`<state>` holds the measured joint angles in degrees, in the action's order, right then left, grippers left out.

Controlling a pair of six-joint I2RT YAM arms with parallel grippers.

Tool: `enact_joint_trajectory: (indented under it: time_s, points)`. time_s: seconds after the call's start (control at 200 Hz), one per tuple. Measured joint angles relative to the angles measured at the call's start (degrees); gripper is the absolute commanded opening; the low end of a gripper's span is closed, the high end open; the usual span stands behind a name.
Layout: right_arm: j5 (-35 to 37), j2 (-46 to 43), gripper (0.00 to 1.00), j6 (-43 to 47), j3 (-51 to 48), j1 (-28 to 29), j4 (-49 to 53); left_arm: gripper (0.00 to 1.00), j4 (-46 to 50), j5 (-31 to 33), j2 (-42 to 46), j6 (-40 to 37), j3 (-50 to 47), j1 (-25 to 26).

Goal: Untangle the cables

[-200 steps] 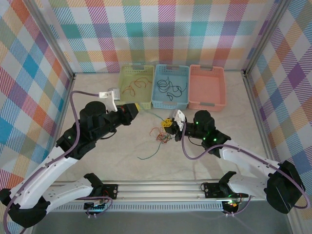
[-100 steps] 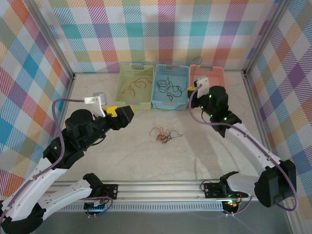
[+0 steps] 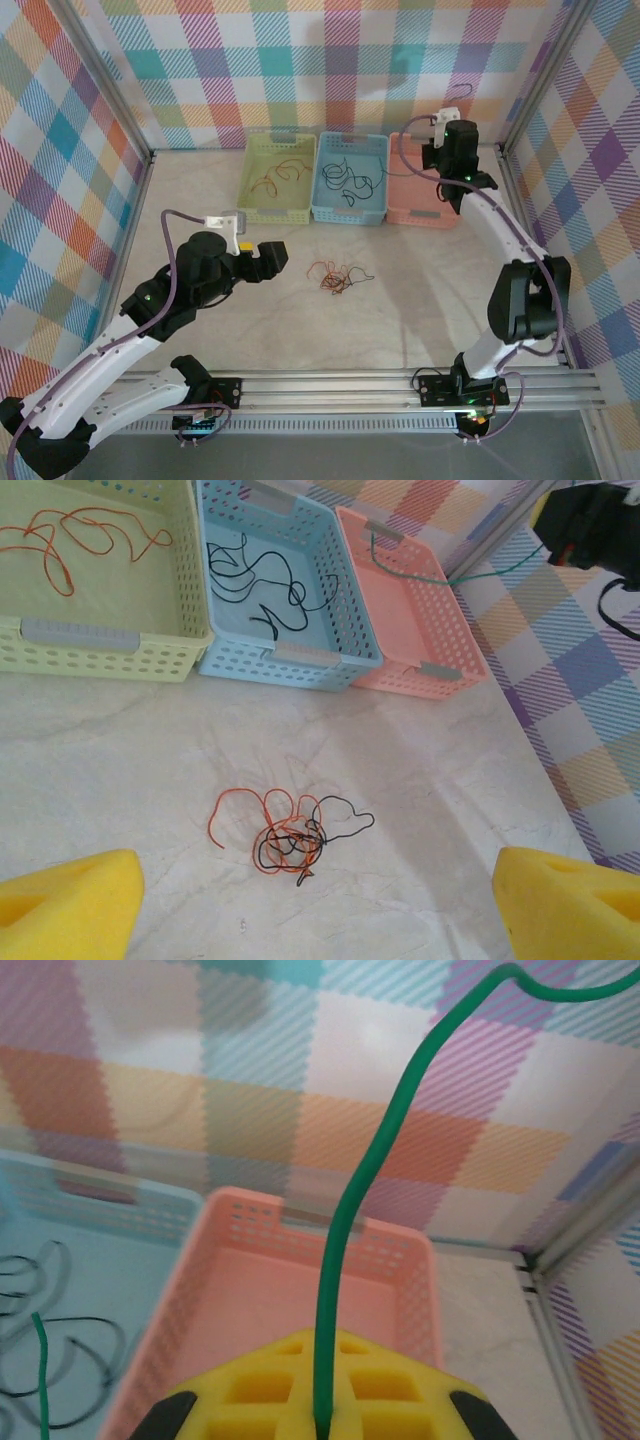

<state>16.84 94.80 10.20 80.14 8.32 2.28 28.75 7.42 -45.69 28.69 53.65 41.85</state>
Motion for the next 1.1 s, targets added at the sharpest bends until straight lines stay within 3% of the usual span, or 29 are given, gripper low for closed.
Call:
enact_joint_trajectory:
  time_s: [0.33,0.59,1.1]
  points:
    - [-0.6,11.4,0.00,3.7,1.8,-2.0,6.9,0.90,-0.3,-1.0,-0.7,-0.6,-0.7,0.0]
    - [-9.2,17.7,0.08,5.7,10.2,-2.0,17.2,0.90,-0.4,-2.0,-1.3,-1.1,-1.0,0.0]
    - [-16.4,22.4,0.12,6.4,16.0,-4.3,27.2,0.90,-0.4,-2.4,-1.2,-1.1,-1.0,0.0]
